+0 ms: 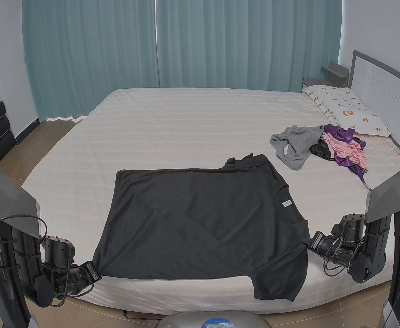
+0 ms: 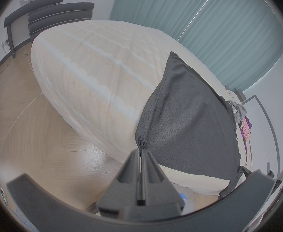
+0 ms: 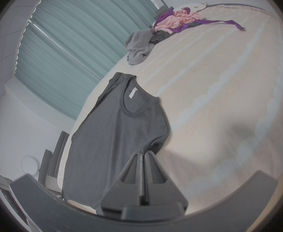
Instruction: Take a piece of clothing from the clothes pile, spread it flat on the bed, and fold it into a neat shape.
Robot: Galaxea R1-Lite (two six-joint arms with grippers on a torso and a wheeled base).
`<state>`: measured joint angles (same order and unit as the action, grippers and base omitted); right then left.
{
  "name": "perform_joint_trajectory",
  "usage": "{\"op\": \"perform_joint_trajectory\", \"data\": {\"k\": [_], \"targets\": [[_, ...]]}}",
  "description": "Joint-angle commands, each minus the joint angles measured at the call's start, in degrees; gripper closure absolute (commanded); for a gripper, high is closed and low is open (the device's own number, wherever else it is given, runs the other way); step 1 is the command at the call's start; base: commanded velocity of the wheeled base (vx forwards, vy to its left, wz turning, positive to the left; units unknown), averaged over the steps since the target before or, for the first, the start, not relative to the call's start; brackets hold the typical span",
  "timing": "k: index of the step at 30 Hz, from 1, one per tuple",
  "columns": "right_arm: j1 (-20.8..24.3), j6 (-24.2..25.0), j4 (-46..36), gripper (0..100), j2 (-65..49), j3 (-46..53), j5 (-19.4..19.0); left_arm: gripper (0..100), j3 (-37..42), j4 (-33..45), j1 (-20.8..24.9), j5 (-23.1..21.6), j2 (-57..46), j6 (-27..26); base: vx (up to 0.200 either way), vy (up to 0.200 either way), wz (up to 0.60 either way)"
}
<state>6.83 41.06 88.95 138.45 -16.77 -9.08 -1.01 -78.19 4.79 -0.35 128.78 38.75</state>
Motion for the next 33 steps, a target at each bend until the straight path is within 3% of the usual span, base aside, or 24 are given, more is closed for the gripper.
{"op": "perform_joint_trajectory", "data": {"k": [1,10,24,25,31,33], "targets": [[0.29,-0.01,0.69,100,-0.81,-2.47,0.12,100,-0.66,-0.03,0.04,0.00,0.33,0.80,0.000,0.000,0.00],[-0.06,-0.01,-7.39,100,-0.37,-11.00,0.03,100,-1.71,-0.03,0.22,-0.09,0.42,2.99,0.000,0.000,0.00],[-0.06,-0.10,-11.26,100,1.39,-15.13,-0.32,100,-2.24,0.06,0.31,-0.09,1.91,3.35,0.000,0.000,0.00],[-0.15,-0.10,-11.17,0,1.30,-14.95,-0.41,100,-2.24,0.06,0.31,-0.17,1.91,3.35,0.000,0.000,0.00],[-0.94,-0.10,-10.38,0,-4.06,-11.44,-1.20,100,-2.24,-0.03,0.31,-0.17,3.14,3.35,0.000,0.000,0.00],[-1.55,-0.36,-10.64,0,-8.02,-7.04,-4.80,100,-2.15,-0.03,0.22,-0.17,3.41,3.35,0.000,0.000,0.00]]}}
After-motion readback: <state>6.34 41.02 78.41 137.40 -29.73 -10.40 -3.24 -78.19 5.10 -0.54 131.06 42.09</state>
